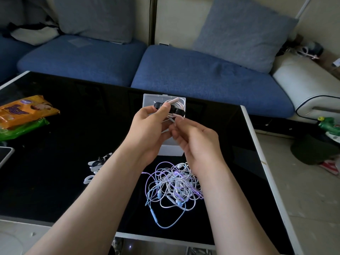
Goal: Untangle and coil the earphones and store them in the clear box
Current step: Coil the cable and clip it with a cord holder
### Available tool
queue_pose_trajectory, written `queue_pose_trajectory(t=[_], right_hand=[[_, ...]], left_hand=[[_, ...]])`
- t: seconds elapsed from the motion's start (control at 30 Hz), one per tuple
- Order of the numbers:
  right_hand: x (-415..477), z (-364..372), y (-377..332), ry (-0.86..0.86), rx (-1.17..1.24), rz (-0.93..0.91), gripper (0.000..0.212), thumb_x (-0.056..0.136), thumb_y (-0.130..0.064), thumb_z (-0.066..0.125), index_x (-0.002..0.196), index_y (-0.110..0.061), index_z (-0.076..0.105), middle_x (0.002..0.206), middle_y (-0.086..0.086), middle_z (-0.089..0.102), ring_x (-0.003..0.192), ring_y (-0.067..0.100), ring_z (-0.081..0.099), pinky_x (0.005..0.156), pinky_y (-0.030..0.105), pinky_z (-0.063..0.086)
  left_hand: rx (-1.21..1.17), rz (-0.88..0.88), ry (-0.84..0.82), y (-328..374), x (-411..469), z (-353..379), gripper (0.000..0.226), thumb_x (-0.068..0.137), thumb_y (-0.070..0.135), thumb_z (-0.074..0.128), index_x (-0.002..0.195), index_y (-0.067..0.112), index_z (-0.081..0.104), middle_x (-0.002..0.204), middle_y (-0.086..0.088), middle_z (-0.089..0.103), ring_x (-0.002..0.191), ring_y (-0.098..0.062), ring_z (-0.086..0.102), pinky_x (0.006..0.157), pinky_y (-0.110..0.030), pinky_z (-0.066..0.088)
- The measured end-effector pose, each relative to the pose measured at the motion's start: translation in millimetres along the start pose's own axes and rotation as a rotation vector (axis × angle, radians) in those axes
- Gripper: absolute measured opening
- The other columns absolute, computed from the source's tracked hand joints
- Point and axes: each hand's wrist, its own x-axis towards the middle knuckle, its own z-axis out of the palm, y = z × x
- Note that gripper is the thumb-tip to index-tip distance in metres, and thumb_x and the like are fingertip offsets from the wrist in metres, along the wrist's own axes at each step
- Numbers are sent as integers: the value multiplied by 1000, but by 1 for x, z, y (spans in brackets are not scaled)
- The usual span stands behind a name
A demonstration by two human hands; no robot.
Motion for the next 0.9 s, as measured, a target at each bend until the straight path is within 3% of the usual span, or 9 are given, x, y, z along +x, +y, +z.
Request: queue_pose_trajectory(t=[0.1,0.2,0.4,0.57,0.7,0.77,0.83,0.9], right_hand=[[0,2,-1,55,90,34,5,95,2,74,97,3,79,82,14,78,69,16,75,68,22,62],[2,2,-1,100,172,60,4,93,2,76,97,4,78,82,14,77,68,17,75,67,21,62],[5,1,1,91,148,-63,22,93,7,72,113,-1,78,99,18,80,82,20,77,78,25,62],[4,-5,5,-11,-233,-290,28,90,6,77,109,-15,80,95,10,82,94,24,80,88,33,64],[8,-14,13,9,-829,-687,21,93,-14,80,112,-23,82,81,-4,76,76,12,73,76,32,61],[9,-16,18,-9,-1029,-789,21,95,-19,80,116,-20,80,91,-3,72,78,10,68,76,35,58],[10,-16,22,-14,-1111,-738,47,94,-22,83,138,-15,67,115,2,71,95,16,72,85,40,61],[10,-16,23,-54,-1102,-634,88,93,-18,83,165,-21,33,147,4,60,122,23,67,101,43,59]], left_hand=[[-15,-11,-18,0,1,-1,26,107,20,62,120,-3,62,91,-14,73,79,-23,72,71,-33,62],[-11,-25,-12,-1,1,0,37,108,19,61,130,-11,58,95,-17,73,81,-26,74,75,-34,62],[-3,-10,-21,0,1,1,35,106,19,63,130,-6,62,109,-20,78,89,-28,77,88,-40,64],[-17,-4,29,2,3,-2,31,103,17,65,128,-2,60,101,-16,79,85,-30,79,82,-42,66],[41,-48,54,2,6,-10,27,103,17,60,124,2,67,103,-19,80,91,-34,80,78,-40,65],[103,-66,89,0,7,-13,24,101,17,60,119,4,71,102,-20,80,83,-30,79,71,-36,64],[205,-70,105,-2,9,-17,22,100,17,60,114,7,74,103,-20,79,73,-27,77,69,-36,64],[322,-64,84,-4,12,-21,21,100,18,61,112,11,77,103,-19,79,71,-24,77,69,-35,64]])
